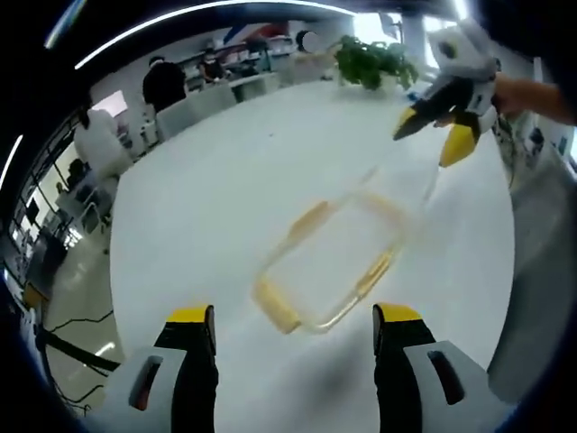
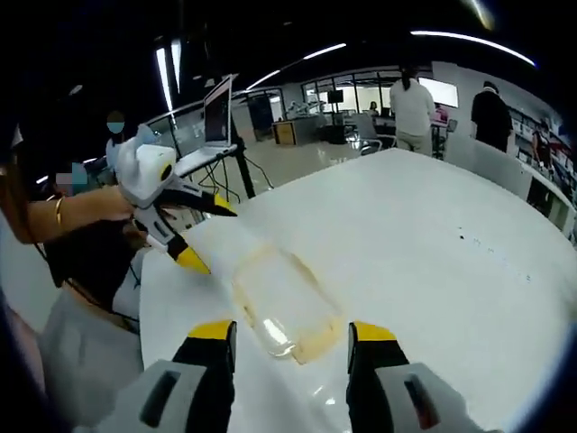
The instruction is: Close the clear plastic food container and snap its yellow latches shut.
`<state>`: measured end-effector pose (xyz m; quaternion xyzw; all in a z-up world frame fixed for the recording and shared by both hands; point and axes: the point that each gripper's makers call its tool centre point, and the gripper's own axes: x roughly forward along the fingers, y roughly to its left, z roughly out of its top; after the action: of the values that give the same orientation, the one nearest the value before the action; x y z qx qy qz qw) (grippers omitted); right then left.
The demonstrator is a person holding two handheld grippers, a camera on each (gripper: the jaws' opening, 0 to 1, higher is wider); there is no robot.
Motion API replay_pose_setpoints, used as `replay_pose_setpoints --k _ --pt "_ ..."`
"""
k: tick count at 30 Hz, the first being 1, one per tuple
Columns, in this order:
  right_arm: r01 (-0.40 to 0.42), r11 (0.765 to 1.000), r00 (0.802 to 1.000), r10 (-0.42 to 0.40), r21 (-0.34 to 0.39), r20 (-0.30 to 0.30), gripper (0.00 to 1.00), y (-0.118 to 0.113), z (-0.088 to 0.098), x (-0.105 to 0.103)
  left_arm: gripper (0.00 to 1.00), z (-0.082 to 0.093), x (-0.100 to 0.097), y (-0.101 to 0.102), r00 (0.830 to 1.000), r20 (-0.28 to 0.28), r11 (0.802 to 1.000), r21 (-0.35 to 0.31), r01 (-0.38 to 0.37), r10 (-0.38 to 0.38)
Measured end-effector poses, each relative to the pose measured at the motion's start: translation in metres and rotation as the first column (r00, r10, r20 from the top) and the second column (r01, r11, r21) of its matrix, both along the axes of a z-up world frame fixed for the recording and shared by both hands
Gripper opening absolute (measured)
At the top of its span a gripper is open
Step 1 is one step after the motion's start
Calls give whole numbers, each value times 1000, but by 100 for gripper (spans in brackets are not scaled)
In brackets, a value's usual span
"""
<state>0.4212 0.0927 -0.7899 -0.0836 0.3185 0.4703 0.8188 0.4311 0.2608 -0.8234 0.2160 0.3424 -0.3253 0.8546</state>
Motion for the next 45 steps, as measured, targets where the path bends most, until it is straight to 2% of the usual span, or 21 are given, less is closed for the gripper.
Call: replay_pose_setpoints --k 5,9,13,19,25,27,29,36,45 --pt "-38 998 999 40 -54 21 48 5 -8 3 69 -7 2 3 1000 -1 998 51 26 -26" --pt "-63 995 998 65 -75 19 48 8 -15 2 68 -9 5 3 1000 -8 999 42 30 -30" --pt "-103 986 994 108 -135 25 46 7 -24 0 63 -12 8 5 999 -36 999 32 40 -39" --pt "-135 976 990 139 -171 11 46 6 -35 -1 64 -14 11 5 996 -50 996 40 80 -78" --pt "-167 966 985 171 -198 4 47 5 -42 1 65 -18 13 5 984 -63 979 105 173 -167" --pt "-187 955 979 199 -229 31 47 5 -45 3 65 -22 13 6 978 -82 972 121 201 -192" --pt "-204 946 975 220 -253 36 47 5 -48 4 64 -25 13 7 975 -110 973 111 203 -191" --pt "-234 936 969 246 -264 15 48 5 -54 4 64 -30 22 10 968 -120 964 125 235 -221" --pt "-289 910 953 304 -297 6 48 7 -63 7 64 -37 25 10 945 -139 935 163 316 -295"
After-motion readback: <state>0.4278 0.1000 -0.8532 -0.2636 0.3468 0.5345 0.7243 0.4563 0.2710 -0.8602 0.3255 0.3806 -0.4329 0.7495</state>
